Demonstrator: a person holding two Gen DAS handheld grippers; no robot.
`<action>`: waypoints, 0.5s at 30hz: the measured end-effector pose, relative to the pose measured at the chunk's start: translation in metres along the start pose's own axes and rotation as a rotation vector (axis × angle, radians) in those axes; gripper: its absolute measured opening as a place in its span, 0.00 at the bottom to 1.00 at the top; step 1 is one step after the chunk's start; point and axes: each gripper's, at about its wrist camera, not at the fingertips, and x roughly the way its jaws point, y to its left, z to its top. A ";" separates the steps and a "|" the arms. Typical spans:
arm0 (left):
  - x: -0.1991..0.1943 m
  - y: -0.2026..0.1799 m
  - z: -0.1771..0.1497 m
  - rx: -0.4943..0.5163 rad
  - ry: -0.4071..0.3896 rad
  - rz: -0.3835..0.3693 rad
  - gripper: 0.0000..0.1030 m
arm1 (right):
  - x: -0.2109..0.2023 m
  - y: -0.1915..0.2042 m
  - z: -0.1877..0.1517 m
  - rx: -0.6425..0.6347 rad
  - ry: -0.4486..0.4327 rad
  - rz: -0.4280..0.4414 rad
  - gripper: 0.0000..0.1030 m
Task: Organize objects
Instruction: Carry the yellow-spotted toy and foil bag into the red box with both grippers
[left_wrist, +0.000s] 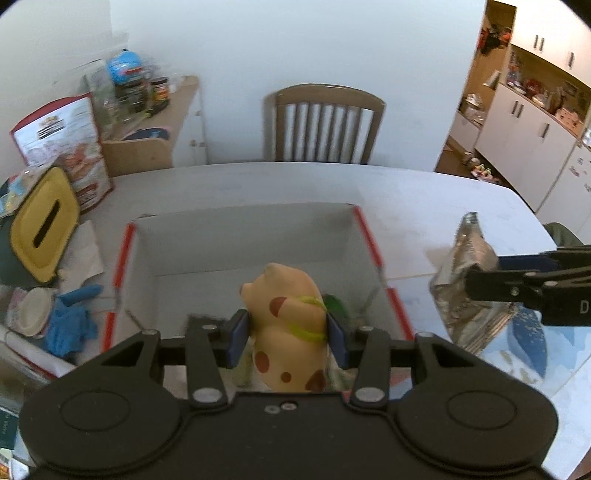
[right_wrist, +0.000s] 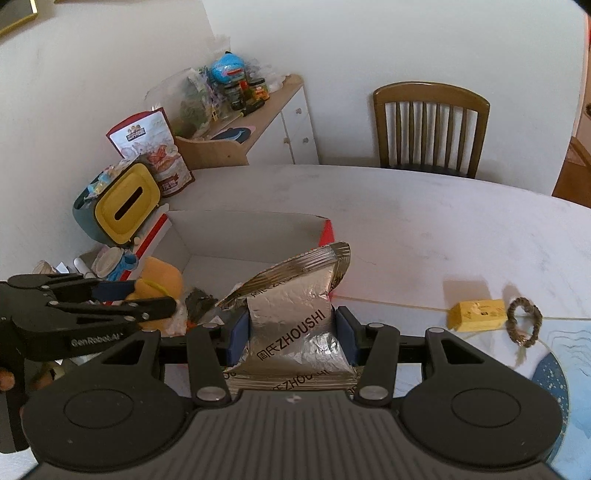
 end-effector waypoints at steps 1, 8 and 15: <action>0.000 0.005 0.000 -0.004 0.000 0.009 0.43 | 0.003 0.003 0.002 -0.001 0.000 0.002 0.48; 0.008 0.036 0.005 -0.003 -0.003 0.068 0.43 | 0.027 0.029 0.014 -0.029 0.005 0.010 0.48; 0.025 0.058 0.009 0.007 0.014 0.101 0.43 | 0.060 0.053 0.024 -0.074 0.014 0.003 0.48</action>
